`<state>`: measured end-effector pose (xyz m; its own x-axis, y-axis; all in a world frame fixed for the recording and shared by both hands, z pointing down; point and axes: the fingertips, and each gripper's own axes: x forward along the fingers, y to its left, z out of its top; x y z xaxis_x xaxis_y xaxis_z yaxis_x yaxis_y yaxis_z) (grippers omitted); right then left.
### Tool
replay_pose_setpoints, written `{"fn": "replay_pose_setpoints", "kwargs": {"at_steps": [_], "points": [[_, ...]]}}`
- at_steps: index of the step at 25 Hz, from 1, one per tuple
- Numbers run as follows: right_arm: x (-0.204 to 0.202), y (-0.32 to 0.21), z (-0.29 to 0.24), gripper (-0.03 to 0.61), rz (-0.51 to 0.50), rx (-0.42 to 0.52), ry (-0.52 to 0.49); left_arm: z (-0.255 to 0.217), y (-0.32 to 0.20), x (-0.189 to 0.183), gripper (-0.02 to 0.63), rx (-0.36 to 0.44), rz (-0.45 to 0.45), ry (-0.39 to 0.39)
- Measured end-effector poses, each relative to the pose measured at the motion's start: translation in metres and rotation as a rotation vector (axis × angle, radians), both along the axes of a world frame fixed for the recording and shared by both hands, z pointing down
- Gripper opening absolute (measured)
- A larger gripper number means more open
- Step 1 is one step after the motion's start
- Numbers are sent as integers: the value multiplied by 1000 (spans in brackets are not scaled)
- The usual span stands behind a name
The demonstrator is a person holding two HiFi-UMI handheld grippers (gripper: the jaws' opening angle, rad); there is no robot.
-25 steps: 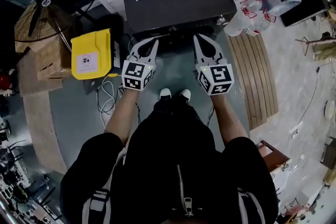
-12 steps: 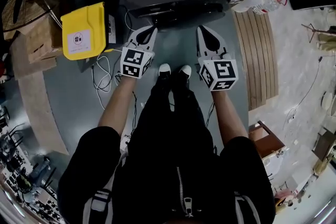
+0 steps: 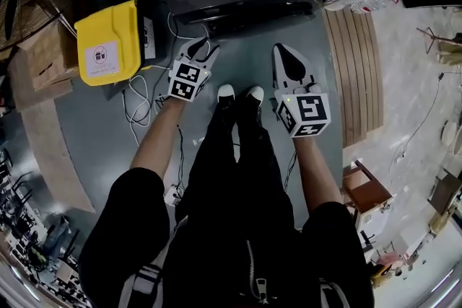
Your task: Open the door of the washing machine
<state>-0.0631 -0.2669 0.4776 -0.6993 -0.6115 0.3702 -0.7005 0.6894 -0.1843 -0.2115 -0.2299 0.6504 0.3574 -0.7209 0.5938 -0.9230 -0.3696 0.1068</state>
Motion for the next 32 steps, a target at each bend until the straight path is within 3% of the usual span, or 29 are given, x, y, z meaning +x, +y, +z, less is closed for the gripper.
{"fn": "replay_pose_setpoints", "kwargs": {"at_steps": [8,19,32], "points": [[12,4,35,3,33,-49,43,95,-10,7,171,-147,133,-56],[45,3,81,3,146,-136,69,188,-36,13,187,-254,160,-94],[78,16,105,3,167,-181,84,197,-49,15,130,-175,137,-179]]}}
